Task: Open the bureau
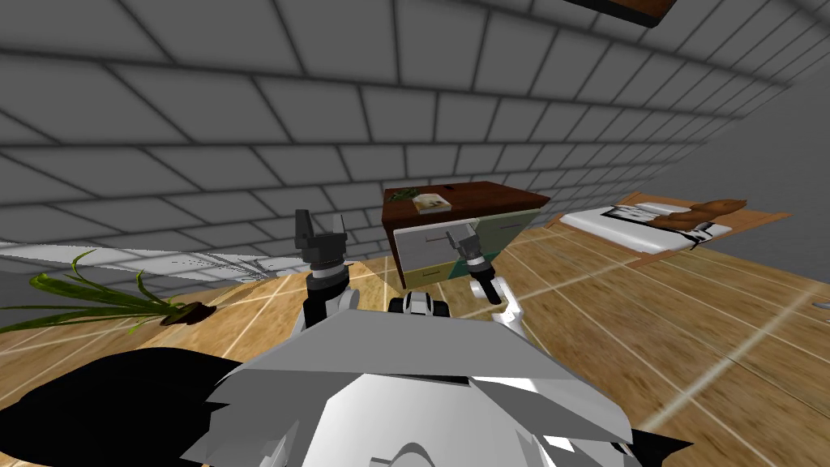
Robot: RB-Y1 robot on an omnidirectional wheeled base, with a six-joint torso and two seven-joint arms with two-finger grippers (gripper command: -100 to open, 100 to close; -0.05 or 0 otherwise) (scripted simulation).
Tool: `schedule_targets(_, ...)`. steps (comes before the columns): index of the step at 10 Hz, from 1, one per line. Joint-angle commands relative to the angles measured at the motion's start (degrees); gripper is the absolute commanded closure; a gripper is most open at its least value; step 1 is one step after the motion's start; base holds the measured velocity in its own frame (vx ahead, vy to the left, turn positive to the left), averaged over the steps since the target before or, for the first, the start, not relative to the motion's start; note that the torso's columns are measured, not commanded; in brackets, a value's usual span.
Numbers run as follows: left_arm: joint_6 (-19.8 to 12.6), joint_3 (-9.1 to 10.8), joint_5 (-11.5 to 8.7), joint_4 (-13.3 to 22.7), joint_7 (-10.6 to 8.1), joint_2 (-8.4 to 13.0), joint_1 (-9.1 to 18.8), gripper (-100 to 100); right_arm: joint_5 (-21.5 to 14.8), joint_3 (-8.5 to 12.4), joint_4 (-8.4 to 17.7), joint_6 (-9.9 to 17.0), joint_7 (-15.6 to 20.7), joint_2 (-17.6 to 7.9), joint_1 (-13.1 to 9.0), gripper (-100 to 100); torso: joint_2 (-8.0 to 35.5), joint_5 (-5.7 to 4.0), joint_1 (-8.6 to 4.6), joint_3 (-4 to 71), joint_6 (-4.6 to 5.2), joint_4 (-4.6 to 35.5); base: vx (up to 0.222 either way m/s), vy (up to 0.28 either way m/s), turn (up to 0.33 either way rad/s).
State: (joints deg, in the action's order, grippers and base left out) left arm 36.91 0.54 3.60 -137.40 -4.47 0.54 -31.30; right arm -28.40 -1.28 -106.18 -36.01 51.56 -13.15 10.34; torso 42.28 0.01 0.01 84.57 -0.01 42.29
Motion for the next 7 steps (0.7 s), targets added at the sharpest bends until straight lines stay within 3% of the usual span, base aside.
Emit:
schedule_targets(1, 0.00, 0.00, 0.00, 0.00, 0.00, 0.00, 0.00, 0, -2.41, -0.08, 1.62, -0.60, 4.01, -0.17, -1.07, -100, -0.02, -0.02, -0.06, 0.01, 0.00, -0.01, -0.005, 0.043, -0.086)
schedule_targets(7, 0.00, 0.00, 0.00, 0.00, 0.00, 0.00, 0.00, 0, -6.58, 0.01, 4.86, -1.85, 13.30, -0.28, -2.88, -100, 0.01, -0.03, -0.07, -0.01, 0.03, 0.00, -0.010, 0.048, -0.074)
